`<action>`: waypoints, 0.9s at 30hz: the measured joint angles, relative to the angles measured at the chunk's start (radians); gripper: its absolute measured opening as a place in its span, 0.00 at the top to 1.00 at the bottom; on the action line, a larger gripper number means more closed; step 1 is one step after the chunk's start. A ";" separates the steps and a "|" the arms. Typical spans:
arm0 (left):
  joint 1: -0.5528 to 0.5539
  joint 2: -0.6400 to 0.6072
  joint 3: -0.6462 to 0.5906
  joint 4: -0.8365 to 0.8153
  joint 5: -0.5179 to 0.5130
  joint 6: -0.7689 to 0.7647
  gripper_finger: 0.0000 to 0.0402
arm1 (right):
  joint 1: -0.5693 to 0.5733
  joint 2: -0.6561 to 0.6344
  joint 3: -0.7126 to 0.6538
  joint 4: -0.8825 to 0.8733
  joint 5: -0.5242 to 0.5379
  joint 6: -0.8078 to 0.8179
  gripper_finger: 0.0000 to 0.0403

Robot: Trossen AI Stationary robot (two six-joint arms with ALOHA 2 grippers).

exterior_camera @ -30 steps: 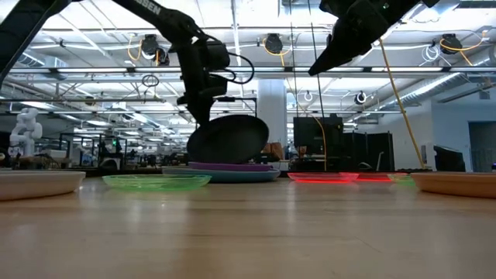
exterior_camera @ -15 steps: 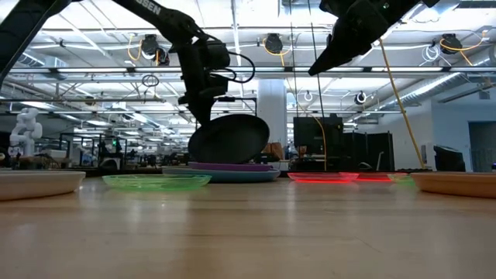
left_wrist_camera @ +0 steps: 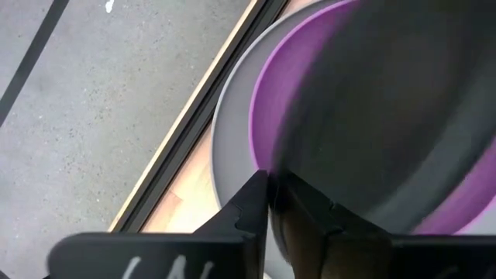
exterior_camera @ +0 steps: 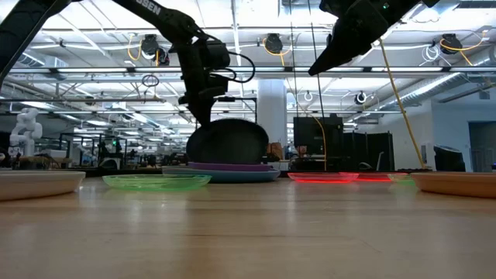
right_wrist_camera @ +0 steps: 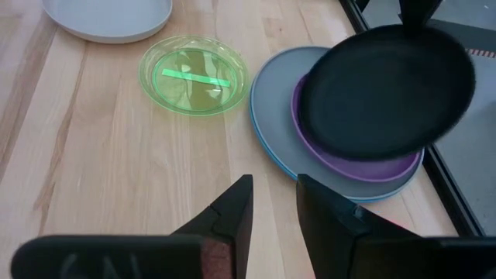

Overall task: Stack plastic plates
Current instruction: Stack the black plate on top of the purple plate, then stack the brown plate on top of the black plate

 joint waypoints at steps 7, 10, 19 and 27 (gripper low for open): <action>0.000 0.000 0.000 0.001 0.000 0.008 0.79 | 0.000 0.000 0.000 0.000 0.000 0.000 0.77; 0.000 0.000 0.000 0.001 0.000 0.009 0.78 | 0.000 0.000 0.000 0.000 0.000 0.000 0.77; -0.026 0.000 0.000 -0.034 0.000 0.063 0.78 | 0.000 0.000 0.000 -0.010 0.000 0.000 0.77; -0.088 0.000 0.000 -0.112 0.000 0.072 0.78 | 0.000 0.000 0.000 -0.011 0.000 0.000 0.77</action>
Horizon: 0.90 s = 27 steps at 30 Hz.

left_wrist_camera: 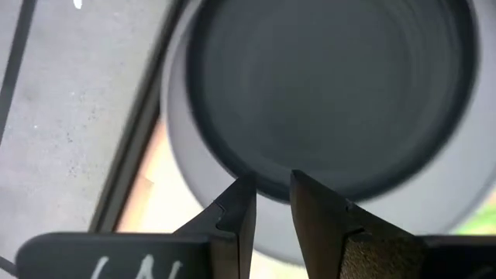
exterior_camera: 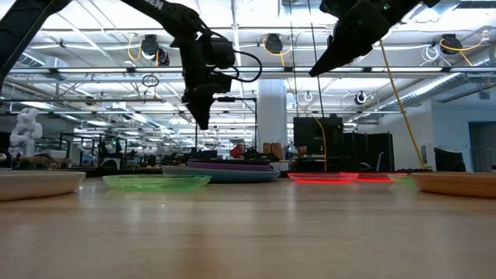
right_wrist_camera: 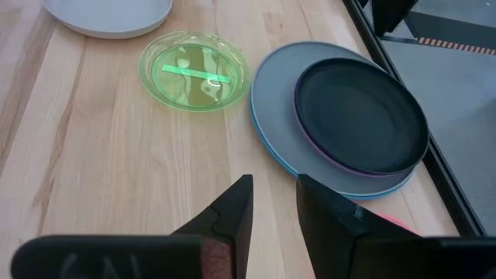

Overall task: Stack plastic plates
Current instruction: Stack the brown plate on top of the black plate

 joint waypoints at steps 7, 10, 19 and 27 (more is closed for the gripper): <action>-0.058 -0.002 0.000 -0.140 0.002 0.032 0.78 | 0.000 0.000 0.000 -0.011 0.000 0.020 0.77; -0.059 -0.022 0.000 -0.168 0.001 0.030 0.78 | 0.000 0.000 0.000 -0.031 0.000 0.036 0.77; -0.063 -0.171 -0.085 -0.128 0.011 0.005 0.78 | 0.000 0.000 0.000 -0.045 0.000 0.052 0.77; -0.113 -0.370 -0.338 0.053 0.014 -0.084 0.78 | 0.000 0.000 0.000 -0.027 0.001 0.053 0.77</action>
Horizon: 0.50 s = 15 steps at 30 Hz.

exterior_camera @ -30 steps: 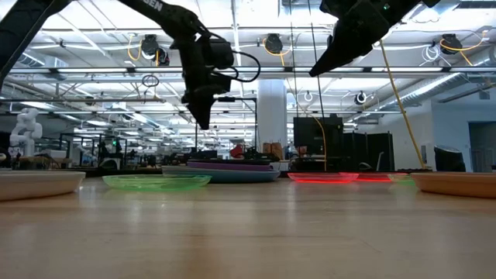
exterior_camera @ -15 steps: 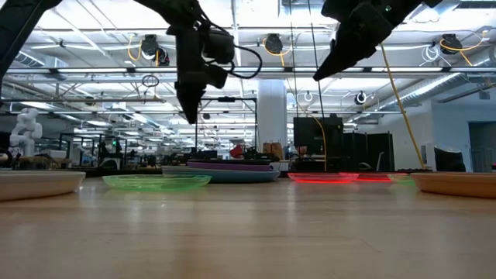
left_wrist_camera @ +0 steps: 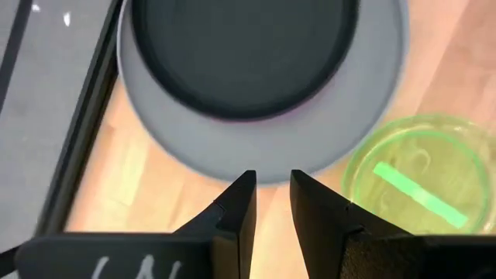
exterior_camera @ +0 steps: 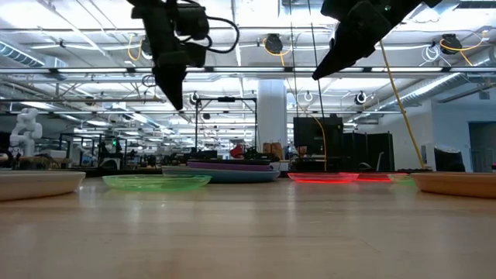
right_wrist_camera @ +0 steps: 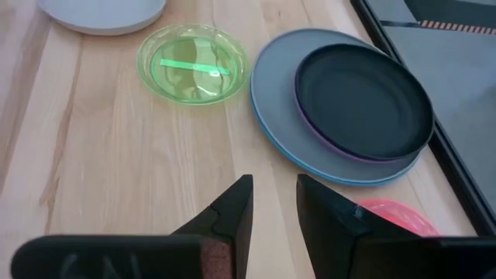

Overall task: Stack plastic plates
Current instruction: Stack the brown plate on top of the black plate

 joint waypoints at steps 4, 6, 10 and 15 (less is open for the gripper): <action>-0.059 -0.093 -0.127 0.076 -0.001 -0.056 0.78 | 0.000 0.000 0.000 0.037 0.000 0.028 0.77; -0.095 -0.133 -0.179 0.090 0.000 -0.087 0.78 | 0.000 0.000 0.000 0.063 0.000 0.034 0.77; -0.174 -0.199 -0.260 0.085 -0.001 -0.145 0.78 | 0.000 0.000 0.000 0.124 0.000 0.038 0.77; -0.284 -0.268 -0.338 0.084 -0.006 -0.171 0.78 | 0.000 0.000 0.000 0.176 0.000 0.060 0.77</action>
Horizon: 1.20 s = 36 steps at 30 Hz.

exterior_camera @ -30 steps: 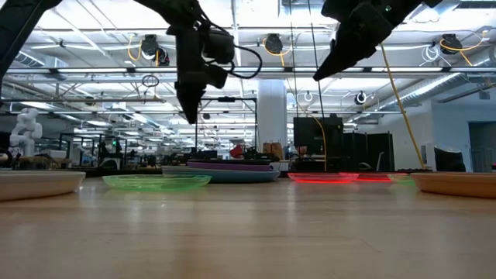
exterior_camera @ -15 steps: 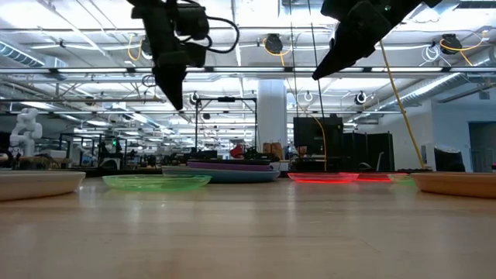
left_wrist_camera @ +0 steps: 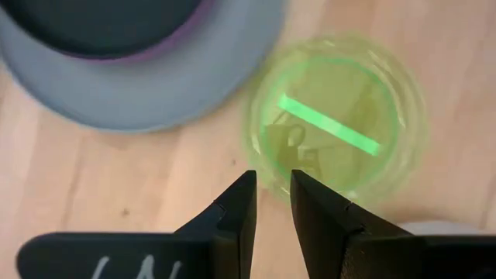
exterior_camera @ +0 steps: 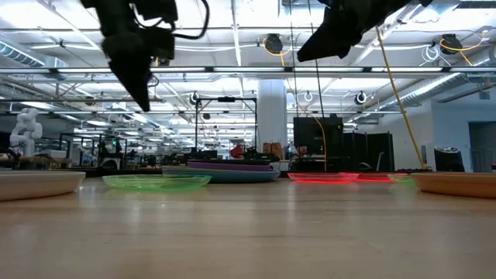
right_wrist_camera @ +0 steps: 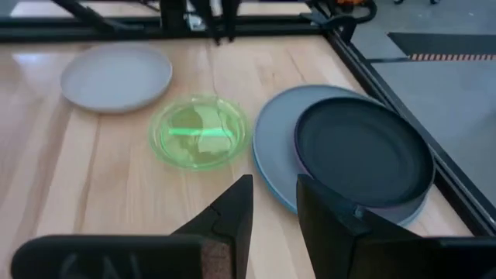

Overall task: Stack plastic plates
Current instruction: Stack the brown plate on top of the black plate

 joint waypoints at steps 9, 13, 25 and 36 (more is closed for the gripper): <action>-0.187 -0.096 -0.096 0.024 -0.006 -0.072 0.78 | 0.000 0.000 0.046 0.049 0.000 -0.015 0.77; -0.264 -0.120 -0.130 0.023 -0.007 -0.140 0.78 | 0.000 0.000 0.047 0.102 0.000 -0.055 0.77; -0.448 -0.117 -0.152 -0.005 -0.175 -0.258 0.78 | 0.000 0.001 0.047 0.124 -0.002 -0.048 0.77; -0.463 -0.116 -0.152 -0.010 -0.525 -0.090 0.78 | 0.008 0.134 0.048 0.277 -0.169 0.075 0.77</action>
